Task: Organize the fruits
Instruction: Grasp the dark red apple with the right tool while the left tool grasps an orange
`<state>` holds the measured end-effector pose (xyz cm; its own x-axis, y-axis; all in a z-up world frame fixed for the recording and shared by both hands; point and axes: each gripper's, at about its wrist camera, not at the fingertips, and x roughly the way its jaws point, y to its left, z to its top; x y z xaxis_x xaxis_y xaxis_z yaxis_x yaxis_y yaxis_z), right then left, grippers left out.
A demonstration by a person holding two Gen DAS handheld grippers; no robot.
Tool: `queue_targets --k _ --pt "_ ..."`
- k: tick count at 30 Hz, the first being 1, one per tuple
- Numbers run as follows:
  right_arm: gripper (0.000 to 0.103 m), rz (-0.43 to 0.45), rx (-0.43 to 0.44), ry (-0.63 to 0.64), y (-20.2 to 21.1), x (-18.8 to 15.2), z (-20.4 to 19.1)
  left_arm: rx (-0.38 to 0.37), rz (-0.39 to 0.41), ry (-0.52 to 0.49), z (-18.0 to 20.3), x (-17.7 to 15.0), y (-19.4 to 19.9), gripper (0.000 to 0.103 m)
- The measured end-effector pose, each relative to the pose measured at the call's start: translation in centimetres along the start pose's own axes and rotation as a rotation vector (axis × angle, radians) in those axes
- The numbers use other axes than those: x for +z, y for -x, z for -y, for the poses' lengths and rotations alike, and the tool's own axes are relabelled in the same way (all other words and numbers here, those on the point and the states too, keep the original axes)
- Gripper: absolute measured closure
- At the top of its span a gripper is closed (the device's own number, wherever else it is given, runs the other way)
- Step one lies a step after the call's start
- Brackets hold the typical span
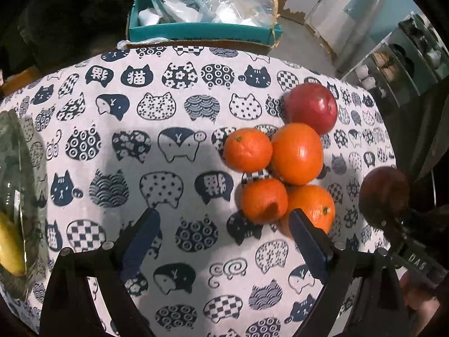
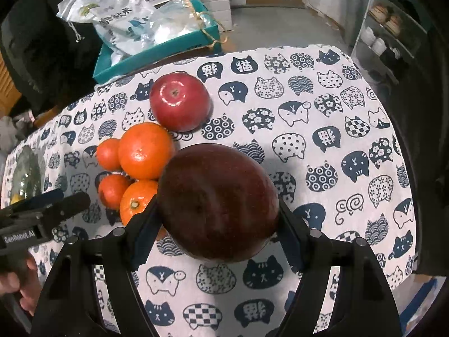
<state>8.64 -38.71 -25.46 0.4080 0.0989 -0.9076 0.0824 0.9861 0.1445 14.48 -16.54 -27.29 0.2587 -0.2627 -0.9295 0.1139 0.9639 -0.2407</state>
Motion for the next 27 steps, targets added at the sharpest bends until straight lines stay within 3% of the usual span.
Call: queue_targets --k 7,9,17,23,27 --pt "0.027 -0.007 -0.014 0.007 -1.3 0.9 0.4 -0.038 -0.021 0.043 -0.2 1.4 -1.4 0.010" --pt "0.027 -0.009 -0.011 -0.002 -1.6 1.1 0.6 -0.046 -0.027 0.038 0.1 1.5 -1.7 0.016" --pt "0.027 -0.017 -0.006 -0.020 -2.0 1.3 1.2 -0.079 -0.059 0.013 1.5 1.8 -3.1 0.017" --pt "0.027 -0.020 -0.005 -0.024 -2.1 1.2 1.4 -0.106 -0.077 0.016 2.0 1.8 -4.0 0.026" --pt "0.027 -0.018 0.000 -0.032 -2.1 1.2 1.6 -0.134 -0.103 0.043 1.5 1.6 -4.5 0.049"
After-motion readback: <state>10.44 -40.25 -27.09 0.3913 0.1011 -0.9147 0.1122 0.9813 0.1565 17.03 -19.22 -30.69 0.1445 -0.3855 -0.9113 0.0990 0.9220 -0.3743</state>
